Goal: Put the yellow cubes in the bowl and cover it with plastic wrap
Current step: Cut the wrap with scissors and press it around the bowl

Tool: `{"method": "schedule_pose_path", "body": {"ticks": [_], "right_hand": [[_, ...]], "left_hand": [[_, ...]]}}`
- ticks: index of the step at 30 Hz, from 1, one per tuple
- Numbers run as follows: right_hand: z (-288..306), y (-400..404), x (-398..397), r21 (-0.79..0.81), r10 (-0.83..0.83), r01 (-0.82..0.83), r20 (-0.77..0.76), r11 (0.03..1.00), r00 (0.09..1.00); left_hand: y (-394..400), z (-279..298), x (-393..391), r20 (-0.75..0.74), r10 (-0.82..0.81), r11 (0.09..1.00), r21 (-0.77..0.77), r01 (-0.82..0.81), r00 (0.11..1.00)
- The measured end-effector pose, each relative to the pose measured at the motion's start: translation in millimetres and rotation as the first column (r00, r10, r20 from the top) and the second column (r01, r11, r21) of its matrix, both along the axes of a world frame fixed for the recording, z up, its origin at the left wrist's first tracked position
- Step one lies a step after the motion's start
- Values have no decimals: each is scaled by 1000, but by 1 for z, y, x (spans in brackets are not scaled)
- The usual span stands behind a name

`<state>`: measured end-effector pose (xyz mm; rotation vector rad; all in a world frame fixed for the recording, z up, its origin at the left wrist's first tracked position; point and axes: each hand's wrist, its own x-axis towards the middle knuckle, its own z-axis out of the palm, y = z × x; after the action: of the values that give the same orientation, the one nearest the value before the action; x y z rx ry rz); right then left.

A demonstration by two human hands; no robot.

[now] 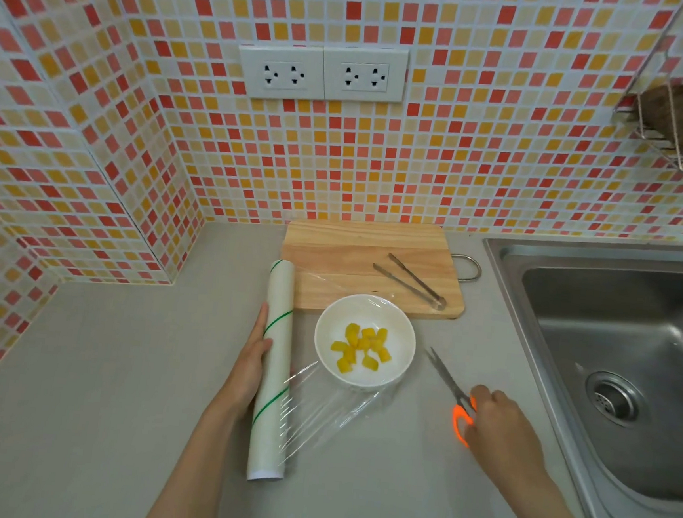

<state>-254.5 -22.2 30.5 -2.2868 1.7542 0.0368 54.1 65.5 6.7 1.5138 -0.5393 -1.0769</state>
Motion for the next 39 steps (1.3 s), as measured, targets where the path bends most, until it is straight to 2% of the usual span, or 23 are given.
{"method": "schedule_pose_path", "body": {"ticks": [4,6,8,9,10,13,15,17,19,21,23,26,30,34,39], "right_hand": [[-1,9,-1,22,34,-32,-115,999,993],[1,13,-6,38,4,0,-117,999,993],[3,17,-10,87,-28,29,-8,996,1000],[5,19,-15,140,-75,59,109,988,991],[9,21,-18,219,-134,79,250,972,959],[20,31,-25,432,-302,28,582,902,755],[28,41,-23,493,-354,-74,713,867,605],[35,54,-16,527,-358,-234,782,817,510],[37,68,-8,557,-329,-375,787,741,522],[36,86,1,621,-274,-503,751,601,601],[31,101,8,696,-230,-532,686,482,690],[20,115,19,760,-229,-504,621,412,750],[15,118,47,766,-241,-450,595,458,767],[18,118,73,737,-287,-405,615,542,735],[12,121,88,721,-384,-355,643,596,662]], "left_hand": [[0,-4,3,-17,0,1000,-5,0,1000],[-1,-6,3,-18,-8,1000,-14,8,1000],[-1,-6,3,-14,-8,1000,-13,7,1000],[-1,-6,3,-7,-2,1000,-16,2,1000],[-2,-7,4,7,3,1000,-23,-3,1000],[-3,-13,8,85,-3,999,-32,5,996],[-4,-14,9,87,3,1000,-28,-1,996],[-4,-14,8,58,14,1000,-24,-13,998],[-4,-14,8,55,15,999,-29,-13,998],[-4,-14,9,54,13,1000,-29,-12,998],[-4,-14,9,37,10,1000,-16,-9,999],[-4,-15,7,72,13,1000,-19,-11,997],[-2,-13,4,90,16,1000,-24,-14,996],[-2,-11,3,83,16,999,-38,-13,996],[-2,-11,2,62,13,998,-68,-8,998]]}}
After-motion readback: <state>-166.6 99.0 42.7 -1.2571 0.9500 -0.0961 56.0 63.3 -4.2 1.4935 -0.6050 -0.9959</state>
